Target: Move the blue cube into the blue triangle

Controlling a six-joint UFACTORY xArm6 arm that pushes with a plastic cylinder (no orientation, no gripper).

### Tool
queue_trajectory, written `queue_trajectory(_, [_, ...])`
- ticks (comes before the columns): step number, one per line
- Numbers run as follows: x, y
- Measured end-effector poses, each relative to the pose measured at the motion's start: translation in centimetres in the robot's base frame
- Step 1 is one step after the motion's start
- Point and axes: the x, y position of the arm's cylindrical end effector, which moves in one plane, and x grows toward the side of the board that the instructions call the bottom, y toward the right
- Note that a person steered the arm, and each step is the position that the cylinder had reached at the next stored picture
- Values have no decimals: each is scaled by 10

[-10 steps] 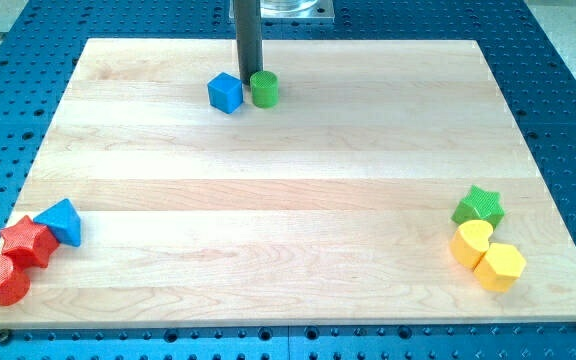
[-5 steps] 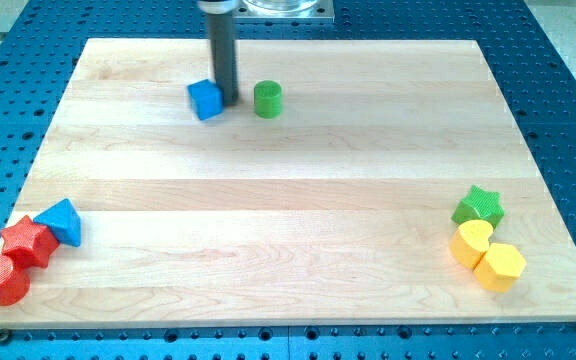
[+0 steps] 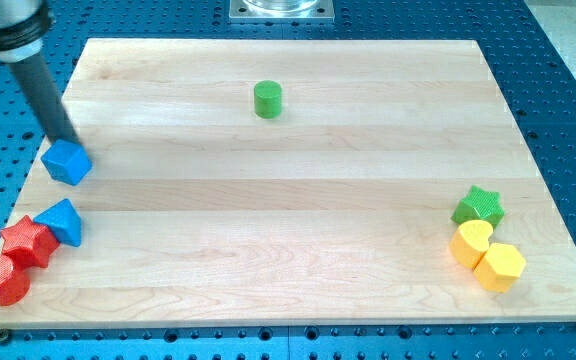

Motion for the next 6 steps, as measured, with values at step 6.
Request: queue_trajectory(6, [52,54])
